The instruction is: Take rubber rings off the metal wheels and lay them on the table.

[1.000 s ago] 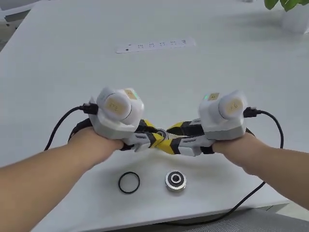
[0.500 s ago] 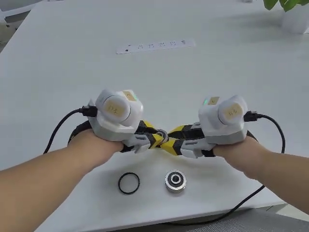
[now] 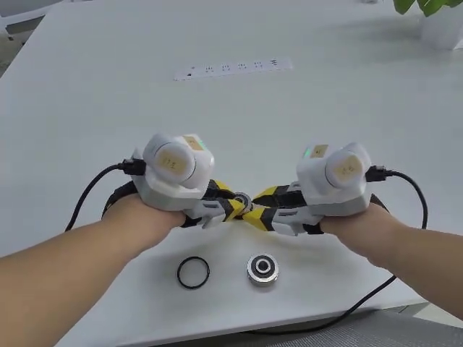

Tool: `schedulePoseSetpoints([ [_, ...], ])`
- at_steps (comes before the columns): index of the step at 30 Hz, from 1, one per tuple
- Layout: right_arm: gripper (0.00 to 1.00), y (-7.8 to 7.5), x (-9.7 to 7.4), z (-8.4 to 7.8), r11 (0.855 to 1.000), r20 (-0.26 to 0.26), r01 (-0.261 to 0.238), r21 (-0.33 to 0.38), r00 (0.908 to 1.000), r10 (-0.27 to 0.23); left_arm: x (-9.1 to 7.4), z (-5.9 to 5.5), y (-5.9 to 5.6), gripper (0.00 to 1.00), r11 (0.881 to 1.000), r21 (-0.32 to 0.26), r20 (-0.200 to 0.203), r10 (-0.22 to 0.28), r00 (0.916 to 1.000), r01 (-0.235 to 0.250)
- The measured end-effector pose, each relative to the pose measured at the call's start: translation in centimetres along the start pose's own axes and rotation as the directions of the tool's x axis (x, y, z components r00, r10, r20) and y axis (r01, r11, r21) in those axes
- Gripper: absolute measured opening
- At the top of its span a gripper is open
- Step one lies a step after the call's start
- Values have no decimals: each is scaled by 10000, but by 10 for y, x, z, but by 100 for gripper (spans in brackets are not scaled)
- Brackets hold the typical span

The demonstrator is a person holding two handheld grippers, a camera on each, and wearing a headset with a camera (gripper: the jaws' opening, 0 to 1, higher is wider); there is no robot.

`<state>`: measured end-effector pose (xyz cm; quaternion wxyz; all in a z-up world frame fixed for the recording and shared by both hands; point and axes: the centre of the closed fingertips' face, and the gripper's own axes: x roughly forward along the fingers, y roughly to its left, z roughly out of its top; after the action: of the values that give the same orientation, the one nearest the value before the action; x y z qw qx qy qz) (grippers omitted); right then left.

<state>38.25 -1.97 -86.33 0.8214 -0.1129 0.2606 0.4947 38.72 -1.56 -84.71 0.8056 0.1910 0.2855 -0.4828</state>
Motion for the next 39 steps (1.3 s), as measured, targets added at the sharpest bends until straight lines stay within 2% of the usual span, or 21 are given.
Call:
schedulePoseSetpoints([
  [4,17,1,1,0,9999,-24,-45,-163,10000,44,0,0,0,14,10000,-17,-3,4,10000,-4],
  [10,16,1,-1,0,9997,47,-89,239,10000,88,0,1,-1,14,10000,-62,-3,19,10000,-19],
  [24,11,1,-3,-2,9989,48,-72,469,10000,70,1,2,-1,14,9999,-151,-18,54,10000,-54],
  [26,8,0,-4,-2,9987,44,-44,502,10000,42,1,2,0,14,9998,-171,-16,60,10000,-60],
  [27,0,-3,-5,-5,9989,-51,69,470,10000,-67,2,1,0,14,9998,-180,-12,59,10000,-60],
  [29,0,-3,-3,-6,9966,26,-4,830,10000,2,2,2,0,14,9999,-159,-17,61,10000,-61],
  [35,0,-4,-4,-6,9953,-36,115,957,9999,-112,2,2,0,13,9999,-130,-2,107,9999,-107],
  [39,0,-12,-7,-7,9855,110,344,1661,9993,-368,2,1,1,13,9999,-112,-23,119,9999,-120],
])
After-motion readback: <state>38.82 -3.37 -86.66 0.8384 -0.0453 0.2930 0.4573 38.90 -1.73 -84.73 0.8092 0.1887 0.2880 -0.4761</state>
